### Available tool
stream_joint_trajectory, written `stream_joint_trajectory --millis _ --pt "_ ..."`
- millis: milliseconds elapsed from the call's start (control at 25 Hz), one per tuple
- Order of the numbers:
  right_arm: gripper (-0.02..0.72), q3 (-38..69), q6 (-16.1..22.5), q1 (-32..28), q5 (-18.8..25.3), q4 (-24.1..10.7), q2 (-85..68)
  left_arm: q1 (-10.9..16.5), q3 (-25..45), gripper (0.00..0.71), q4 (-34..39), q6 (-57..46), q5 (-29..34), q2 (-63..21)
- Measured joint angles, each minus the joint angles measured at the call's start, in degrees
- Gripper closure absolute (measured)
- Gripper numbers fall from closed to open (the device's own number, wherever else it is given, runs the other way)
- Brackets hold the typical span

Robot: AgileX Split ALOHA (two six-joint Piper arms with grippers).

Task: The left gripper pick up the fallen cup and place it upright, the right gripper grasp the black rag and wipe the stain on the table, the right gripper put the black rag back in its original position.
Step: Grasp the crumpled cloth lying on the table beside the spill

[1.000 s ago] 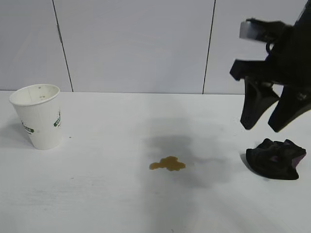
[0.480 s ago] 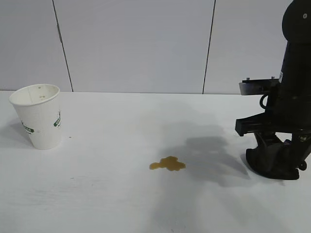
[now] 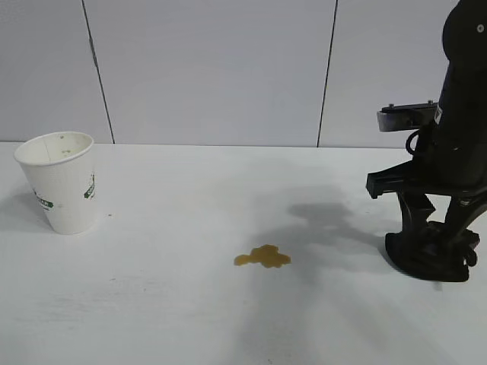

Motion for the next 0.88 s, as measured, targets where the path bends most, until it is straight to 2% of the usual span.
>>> stream_joint_trajectory --millis 80,240,320,640,800,840,880 --pt "0.303 -0.06 0.0 -0.36 0.0 0.11 0.96 0.0 0.0 0.016 0.0 0.0 0.0 0.0" --pt "0.138 -0.06 0.0 -1.61 0.17 0.18 1.36 0.0 0.0 0.016 0.0 0.0 0.0 0.0" --pt "0.115 -0.06 0.0 -2.18 0.17 0.18 1.36 0.0 0.0 0.016 0.0 0.0 0.0 0.0" --pt "0.188 -0.06 0.04 -2.66 -2.22 1.19 2.03 0.0 0.0 0.016 0.0 0.0 0.0 0.0" --pt "0.201 -0.06 0.04 -2.66 -2.22 2.32 5.32 0.0 0.0 0.016 0.0 0.0 0.0 0.0" --pt "0.213 -0.28 0.04 -2.66 -2.08 2.58 5.39 0.0 0.0 0.016 0.0 0.0 0.0 0.0" --pt "0.259 -0.33 0.04 -2.66 -2.09 2.7 5.39 0.0 0.0 0.016 0.0 0.0 0.0 0.0"
